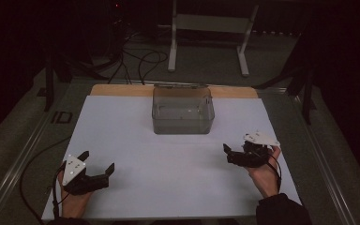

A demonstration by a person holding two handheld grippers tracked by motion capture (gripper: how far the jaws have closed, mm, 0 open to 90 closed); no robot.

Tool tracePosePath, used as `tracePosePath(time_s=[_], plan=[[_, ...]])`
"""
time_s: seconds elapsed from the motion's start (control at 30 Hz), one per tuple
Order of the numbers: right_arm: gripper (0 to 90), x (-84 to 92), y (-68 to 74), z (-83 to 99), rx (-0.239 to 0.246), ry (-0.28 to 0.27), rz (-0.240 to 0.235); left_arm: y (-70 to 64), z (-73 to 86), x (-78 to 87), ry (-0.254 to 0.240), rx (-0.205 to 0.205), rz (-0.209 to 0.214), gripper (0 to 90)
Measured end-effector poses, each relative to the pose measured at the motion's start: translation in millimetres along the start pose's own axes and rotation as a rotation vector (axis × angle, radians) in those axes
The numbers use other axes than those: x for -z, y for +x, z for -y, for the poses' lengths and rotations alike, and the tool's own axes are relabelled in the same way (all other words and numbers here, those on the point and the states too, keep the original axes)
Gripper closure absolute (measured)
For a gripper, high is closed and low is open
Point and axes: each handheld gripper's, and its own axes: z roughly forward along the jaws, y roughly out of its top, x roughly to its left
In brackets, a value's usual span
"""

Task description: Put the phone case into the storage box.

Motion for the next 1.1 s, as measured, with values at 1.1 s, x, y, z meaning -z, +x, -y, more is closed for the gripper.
tracePosePath(time_s=[1.1], plan=[[8.3,23.6,1.4,61.2,-0.045,-0.186,-0.057,-2.7,1.9,2.3,0.002,-0.054,-0.015,0.5]])
